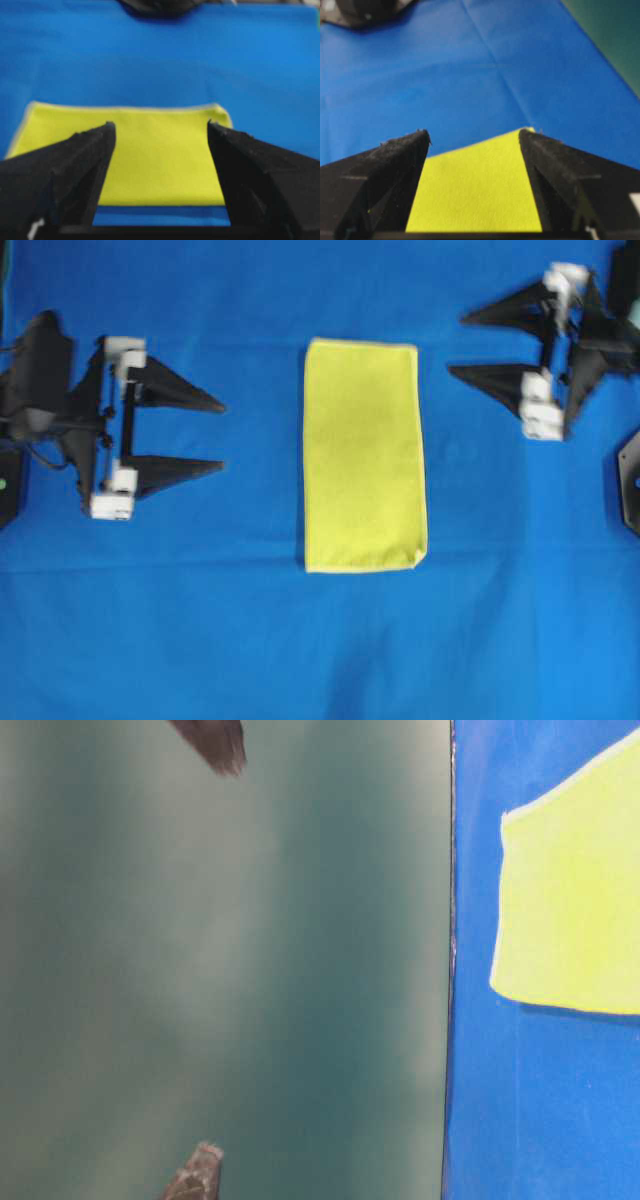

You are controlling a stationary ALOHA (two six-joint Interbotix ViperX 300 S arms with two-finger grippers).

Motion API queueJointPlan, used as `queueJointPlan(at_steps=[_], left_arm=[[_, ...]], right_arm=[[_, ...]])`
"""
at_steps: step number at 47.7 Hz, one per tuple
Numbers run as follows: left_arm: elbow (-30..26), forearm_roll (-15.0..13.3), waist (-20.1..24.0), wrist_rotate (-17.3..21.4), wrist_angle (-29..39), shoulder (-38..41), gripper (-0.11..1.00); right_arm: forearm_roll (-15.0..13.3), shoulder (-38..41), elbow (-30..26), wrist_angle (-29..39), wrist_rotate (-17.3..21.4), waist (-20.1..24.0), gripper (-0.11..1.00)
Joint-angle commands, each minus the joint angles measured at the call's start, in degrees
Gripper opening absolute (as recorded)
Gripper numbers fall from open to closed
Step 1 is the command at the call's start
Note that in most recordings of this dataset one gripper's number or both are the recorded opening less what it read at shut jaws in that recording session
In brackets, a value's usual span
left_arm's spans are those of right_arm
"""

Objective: Fold the yellow towel.
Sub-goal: 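Lower the strip onto the table, open both grippers, retract outward, then move both grippers to the strip's top corners and grasp them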

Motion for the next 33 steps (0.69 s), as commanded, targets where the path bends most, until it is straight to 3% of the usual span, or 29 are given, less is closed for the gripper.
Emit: queueJointPlan(at_steps=[1,19,33], left_arm=[[1.41,0.0,0.88,-0.18,-2.99,-1.41,0.7],[1.93,0.0,0.97,-0.44,-5.63,0.09,0.7],[-1.93,0.0,4.57,-0.53,-5.98,7.73,0.7]], right_arm=[[-0.18,-2.64,2.81,-3.08,-0.09,0.09,0.69],[0.0,-2.9,4.39,-4.57,0.0,0.0,0.69],[0.09,5.27,0.0,-0.97,0.09,-1.85,0.69]])
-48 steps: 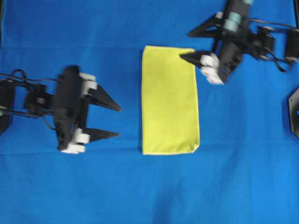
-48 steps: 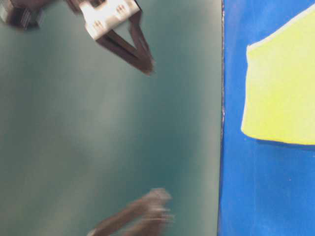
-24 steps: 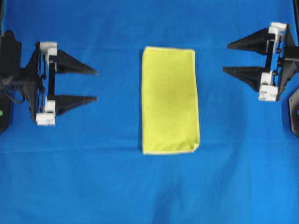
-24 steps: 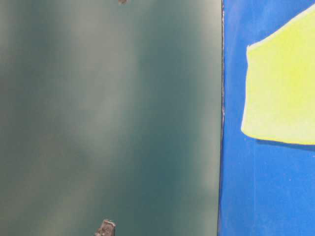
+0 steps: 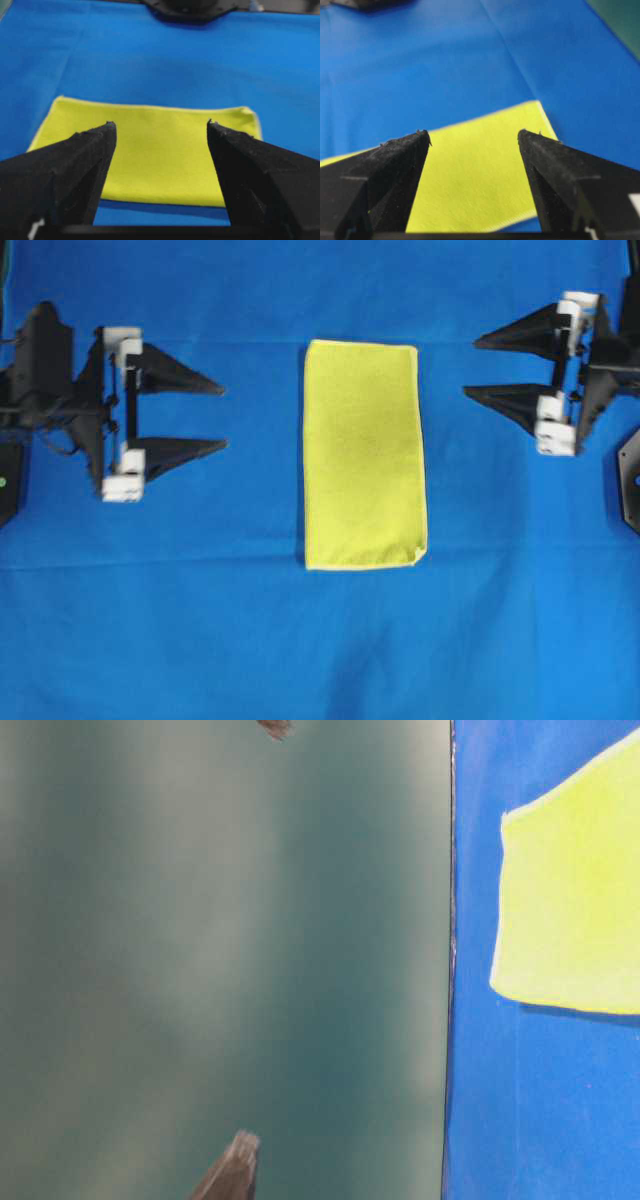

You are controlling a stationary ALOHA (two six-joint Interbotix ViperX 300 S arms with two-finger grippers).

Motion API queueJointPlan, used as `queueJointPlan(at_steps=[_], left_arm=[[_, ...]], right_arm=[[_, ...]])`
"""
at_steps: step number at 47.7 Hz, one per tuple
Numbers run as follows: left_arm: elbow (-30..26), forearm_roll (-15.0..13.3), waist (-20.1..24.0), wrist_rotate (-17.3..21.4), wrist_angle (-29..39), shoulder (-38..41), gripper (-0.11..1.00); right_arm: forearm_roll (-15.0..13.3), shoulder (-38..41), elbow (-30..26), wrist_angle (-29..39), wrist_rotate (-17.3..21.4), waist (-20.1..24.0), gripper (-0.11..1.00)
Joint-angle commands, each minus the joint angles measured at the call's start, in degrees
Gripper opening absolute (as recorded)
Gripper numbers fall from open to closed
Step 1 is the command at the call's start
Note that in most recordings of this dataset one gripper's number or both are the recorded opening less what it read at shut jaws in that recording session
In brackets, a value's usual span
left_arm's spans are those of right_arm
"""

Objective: Fold the yellow towel.
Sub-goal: 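Move both grippers to the strip's top corners and grasp them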

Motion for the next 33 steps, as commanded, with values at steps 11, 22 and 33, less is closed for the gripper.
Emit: queueJointPlan(at_steps=[11,22,33], left_arm=[[-7.21,0.09,8.53,0.79,-1.76,12.92,0.7],[-12.39,0.09,13.45,0.7,-6.15,26.72,0.7],[-18.28,0.09,15.64,0.7,-8.17,38.32,0.7]], right_arm=[[-0.26,12.66,-7.12,3.87,-0.53,-6.33,0.69],[-1.76,24.96,-12.13,7.21,-0.7,-9.14,0.69],[-1.93,34.1,-14.77,5.45,-0.79,-10.28,0.69]])
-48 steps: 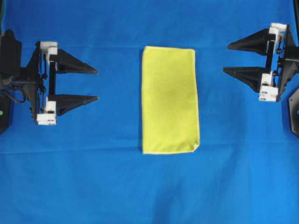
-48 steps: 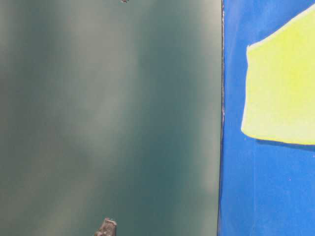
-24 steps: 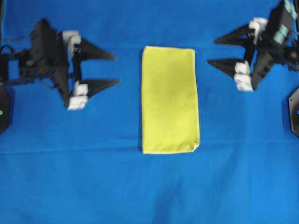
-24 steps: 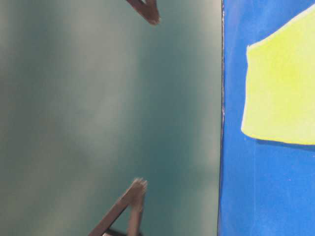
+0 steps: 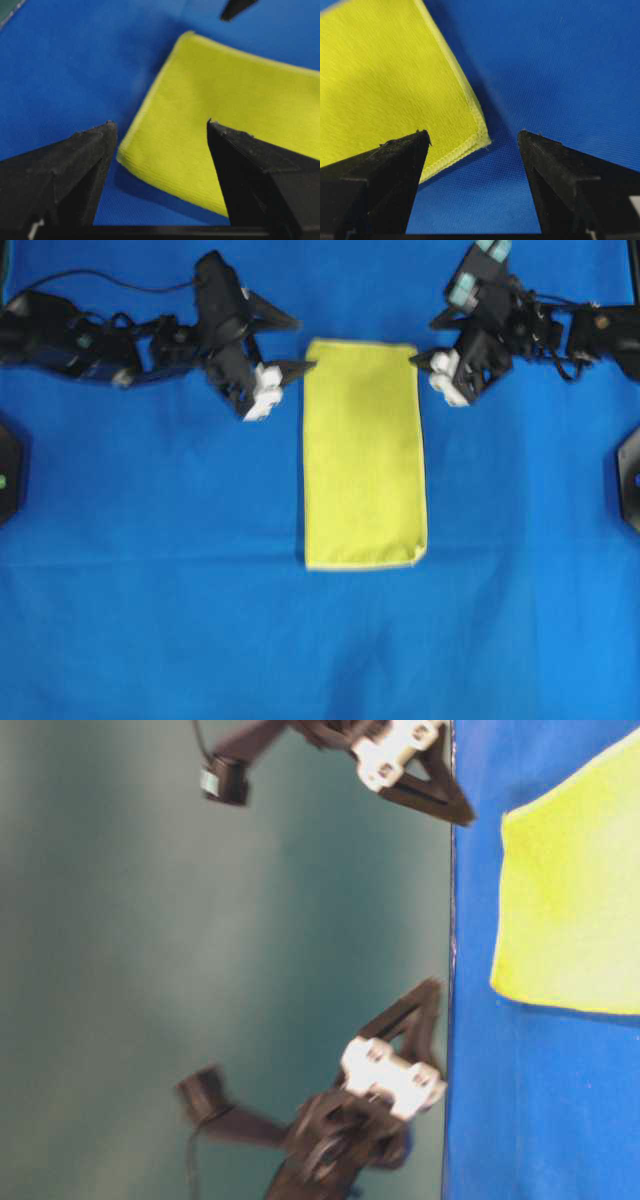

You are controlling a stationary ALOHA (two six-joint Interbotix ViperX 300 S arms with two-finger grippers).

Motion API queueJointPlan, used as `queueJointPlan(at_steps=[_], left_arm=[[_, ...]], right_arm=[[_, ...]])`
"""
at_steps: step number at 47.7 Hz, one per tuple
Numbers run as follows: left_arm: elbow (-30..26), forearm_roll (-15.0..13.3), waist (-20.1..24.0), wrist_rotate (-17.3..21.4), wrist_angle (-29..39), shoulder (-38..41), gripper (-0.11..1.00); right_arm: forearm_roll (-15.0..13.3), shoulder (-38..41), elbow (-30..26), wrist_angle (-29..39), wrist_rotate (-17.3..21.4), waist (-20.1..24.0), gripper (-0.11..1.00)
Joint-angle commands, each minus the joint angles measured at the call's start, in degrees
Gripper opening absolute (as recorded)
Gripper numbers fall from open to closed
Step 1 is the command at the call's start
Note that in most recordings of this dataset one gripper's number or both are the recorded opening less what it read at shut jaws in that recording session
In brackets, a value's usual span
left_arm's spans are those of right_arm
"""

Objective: Fold the yellow towel.
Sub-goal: 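Move both grippers to the strip's top corners and grasp them, then fold the top half down onto the bottom half with both grippers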

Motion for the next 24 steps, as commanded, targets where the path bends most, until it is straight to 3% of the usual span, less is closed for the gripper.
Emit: queueJointPlan(at_steps=[1,18,24], left_arm=[[-2.81,0.0,0.88,0.0,-0.79,2.9,0.7],[-5.89,0.0,2.9,0.0,-0.53,10.72,0.68],[-6.06,0.0,2.9,0.18,1.14,12.22,0.53]], right_arm=[[-0.18,1.85,-1.76,-1.58,-0.09,-0.44,0.69],[-0.18,9.58,-3.78,-5.27,-0.26,-2.46,0.65],[-0.53,10.02,-4.22,-5.01,-0.62,-2.46,0.58]])
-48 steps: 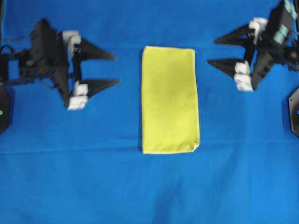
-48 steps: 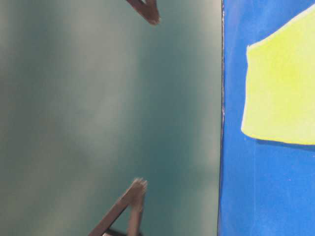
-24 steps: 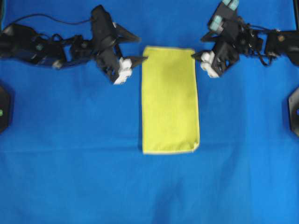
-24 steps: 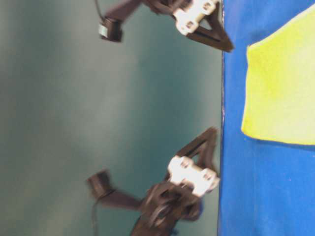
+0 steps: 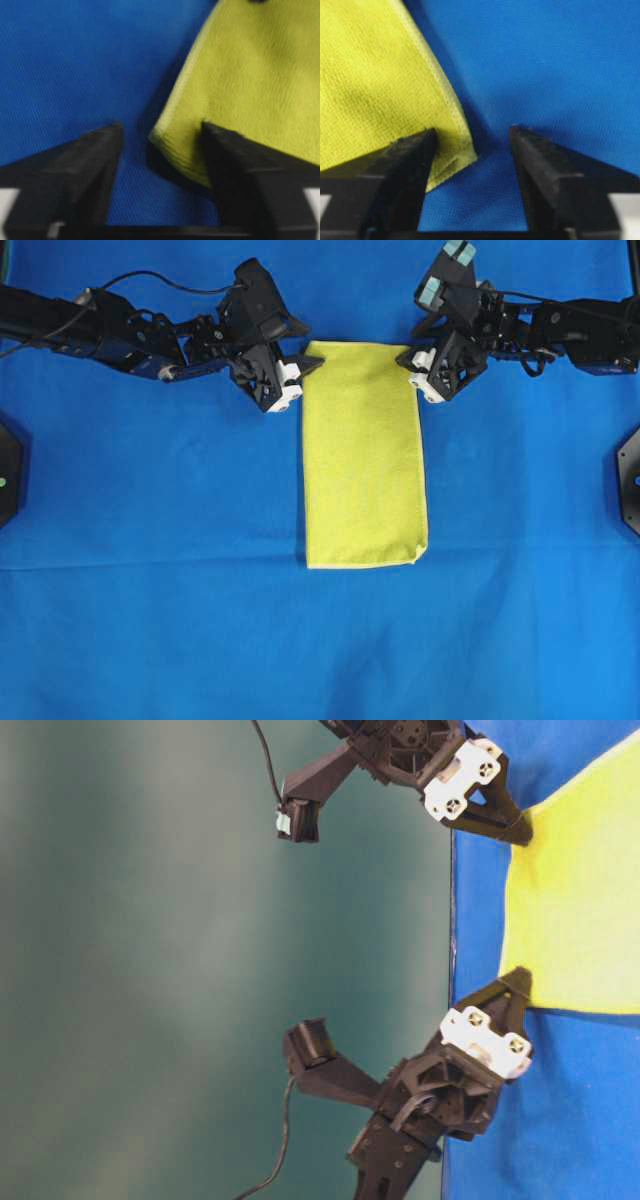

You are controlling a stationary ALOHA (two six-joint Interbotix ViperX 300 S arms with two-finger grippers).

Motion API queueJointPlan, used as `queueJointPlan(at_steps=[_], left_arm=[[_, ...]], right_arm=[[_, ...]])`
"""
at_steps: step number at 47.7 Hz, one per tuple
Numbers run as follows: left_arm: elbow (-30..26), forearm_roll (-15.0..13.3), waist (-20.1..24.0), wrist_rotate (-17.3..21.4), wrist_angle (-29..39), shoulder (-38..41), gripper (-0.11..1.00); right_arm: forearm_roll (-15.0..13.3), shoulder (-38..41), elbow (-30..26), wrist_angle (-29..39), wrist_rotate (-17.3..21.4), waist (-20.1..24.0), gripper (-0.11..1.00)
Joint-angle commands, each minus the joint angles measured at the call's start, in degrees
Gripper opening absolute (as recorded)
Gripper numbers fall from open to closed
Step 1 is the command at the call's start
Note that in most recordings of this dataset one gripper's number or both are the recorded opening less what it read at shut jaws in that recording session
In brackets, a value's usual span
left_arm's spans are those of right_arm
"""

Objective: Fold the yellow towel.
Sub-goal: 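Fold the top half down onto the bottom half with both grippers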

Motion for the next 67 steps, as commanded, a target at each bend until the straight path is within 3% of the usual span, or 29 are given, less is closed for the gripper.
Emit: queueJointPlan(at_steps=[1,8,11,21,41,55,67], left_arm=[[-0.88,0.18,0.09,0.18,1.14,0.0,0.48],[-1.58,0.18,0.0,0.53,3.43,1.23,0.11],[-1.93,0.18,0.0,0.53,3.78,1.32,0.06],[-2.11,0.18,0.09,1.67,4.13,0.88,0.06],[-3.6,0.18,4.83,13.27,9.93,-6.68,0.06],[-4.13,0.18,4.92,13.45,13.01,-8.17,0.06],[-1.23,0.18,1.41,13.45,15.91,-16.35,0.06]], right_arm=[[-0.44,-0.44,-0.88,-0.26,-0.26,-0.18,0.55],[-0.62,-0.53,-0.62,-0.18,-0.35,0.62,0.15],[-0.62,-0.53,-0.53,-0.18,-0.26,0.97,0.04],[-0.35,-1.05,-0.18,0.62,0.44,1.05,0.04],[-0.44,-7.38,-2.11,4.39,0.18,-1.76,0.04],[-0.44,-8.7,-2.81,5.36,0.44,-1.85,0.04],[-0.44,-16.44,-2.11,11.25,0.44,1.67,0.04]])
